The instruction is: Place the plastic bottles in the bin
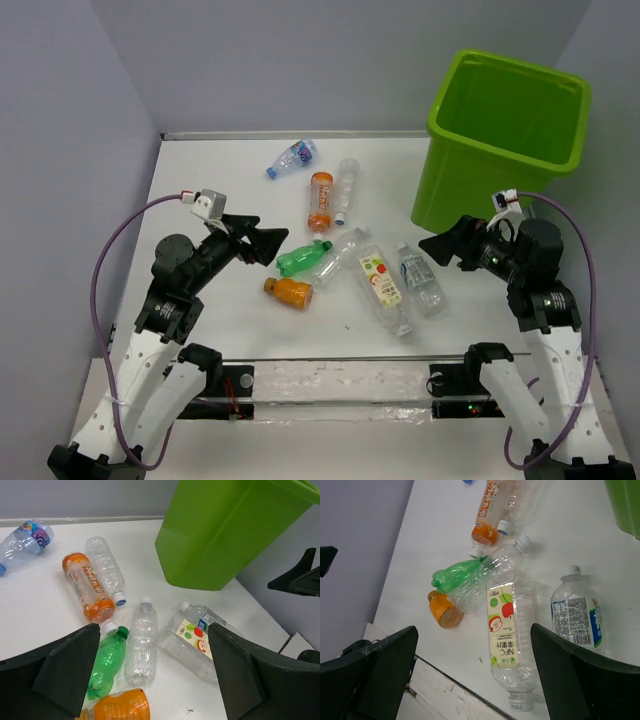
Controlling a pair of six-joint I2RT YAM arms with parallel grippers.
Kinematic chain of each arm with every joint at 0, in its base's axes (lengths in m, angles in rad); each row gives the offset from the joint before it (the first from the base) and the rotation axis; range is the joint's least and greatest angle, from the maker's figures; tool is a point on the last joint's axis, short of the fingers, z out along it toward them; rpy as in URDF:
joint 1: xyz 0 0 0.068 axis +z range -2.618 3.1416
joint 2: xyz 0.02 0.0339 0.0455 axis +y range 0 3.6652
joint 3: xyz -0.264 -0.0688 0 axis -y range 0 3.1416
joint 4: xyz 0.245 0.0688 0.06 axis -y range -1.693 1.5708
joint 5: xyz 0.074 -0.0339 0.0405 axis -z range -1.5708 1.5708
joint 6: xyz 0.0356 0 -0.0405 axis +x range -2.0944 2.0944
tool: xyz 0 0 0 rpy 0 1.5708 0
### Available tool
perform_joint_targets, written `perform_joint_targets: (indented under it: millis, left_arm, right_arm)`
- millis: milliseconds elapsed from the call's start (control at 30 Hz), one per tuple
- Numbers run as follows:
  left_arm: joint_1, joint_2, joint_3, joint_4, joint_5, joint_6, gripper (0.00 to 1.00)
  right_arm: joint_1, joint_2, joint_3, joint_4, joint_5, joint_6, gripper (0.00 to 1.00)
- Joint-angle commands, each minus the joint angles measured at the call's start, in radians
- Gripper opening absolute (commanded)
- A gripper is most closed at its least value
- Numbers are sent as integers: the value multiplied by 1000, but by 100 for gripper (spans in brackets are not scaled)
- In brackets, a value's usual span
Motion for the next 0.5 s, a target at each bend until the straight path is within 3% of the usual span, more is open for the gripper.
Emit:
perform_joint_targets:
  millis: [0, 267, 467]
  left_arm:
    - [-7, -8, 20, -1, -9, 34, 99]
    - [-7, 3, 12, -3, -38, 38, 99]
    - [-9, 0, 4, 8, -52, 21, 99]
  right_arm:
    - [-5, 17, -8, 39, -64, 11, 100]
    - [6, 128, -18, 97, -67, 16, 100]
    - [219, 231, 7, 130, 107, 15, 100]
